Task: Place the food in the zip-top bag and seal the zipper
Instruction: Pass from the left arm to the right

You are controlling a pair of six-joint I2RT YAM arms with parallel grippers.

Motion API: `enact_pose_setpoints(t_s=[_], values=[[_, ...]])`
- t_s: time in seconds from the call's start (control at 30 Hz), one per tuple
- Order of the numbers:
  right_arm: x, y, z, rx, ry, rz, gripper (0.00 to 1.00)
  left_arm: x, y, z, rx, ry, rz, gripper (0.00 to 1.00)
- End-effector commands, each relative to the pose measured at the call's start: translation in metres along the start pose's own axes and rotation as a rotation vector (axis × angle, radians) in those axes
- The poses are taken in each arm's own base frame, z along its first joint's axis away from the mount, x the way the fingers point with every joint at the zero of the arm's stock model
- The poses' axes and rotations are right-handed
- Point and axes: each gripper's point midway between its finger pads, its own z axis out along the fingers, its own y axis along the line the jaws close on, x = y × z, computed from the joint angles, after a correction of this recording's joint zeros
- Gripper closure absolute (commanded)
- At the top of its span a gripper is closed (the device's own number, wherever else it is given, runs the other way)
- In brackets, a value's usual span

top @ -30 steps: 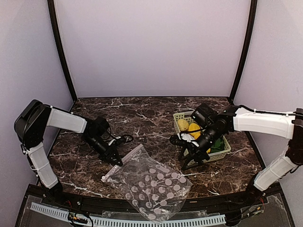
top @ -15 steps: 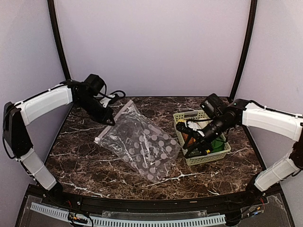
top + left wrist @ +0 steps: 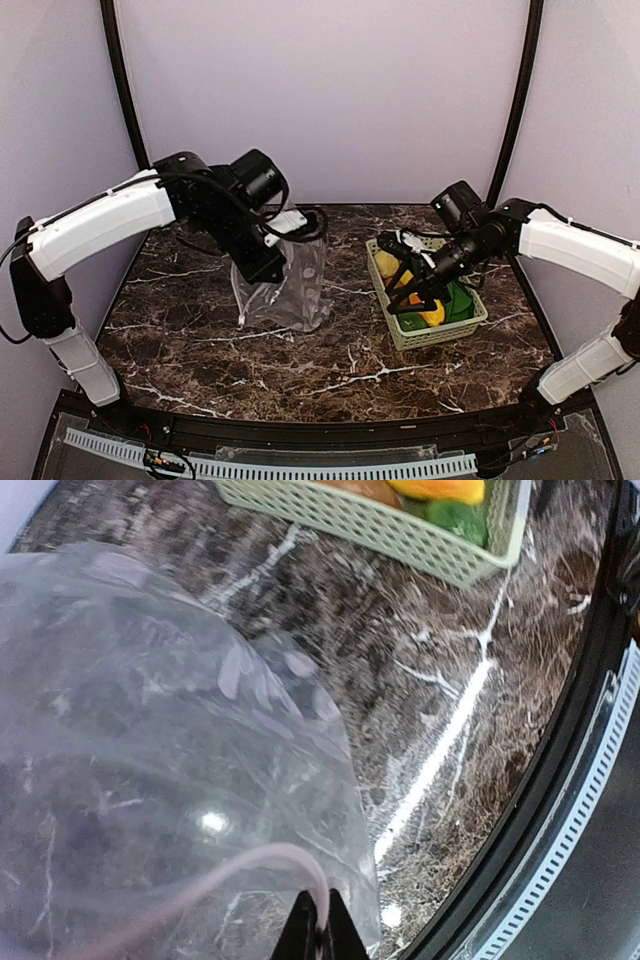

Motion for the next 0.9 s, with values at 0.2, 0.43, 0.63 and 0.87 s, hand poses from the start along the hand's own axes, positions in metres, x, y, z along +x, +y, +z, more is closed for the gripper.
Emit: enact_pose_setpoints(t_s=[0.2, 0.43, 0.63, 0.87], values=[[-0.005, -0.016, -0.009, 0.076, -0.023, -0.016, 0.43, -0.048, -0.049, 0.024, 0.048, -0.245, -0.014, 0.99], [-0.069, -0.017, -0.029, 0.05, -0.143, 0.013, 0.41, -0.088, -0.054, -0.011, 0.116, -0.565, -0.148, 0.98], [-0.119, -0.03, -0.04, 0.04, -0.243, 0.087, 0.42, -0.098, -0.054, 0.0, 0.089, -0.62, -0.199, 0.98], [-0.137, -0.047, -0.039, 0.06, -0.278, 0.241, 0.41, -0.114, -0.062, 0.014, 0.061, -0.719, -0.233, 0.99]])
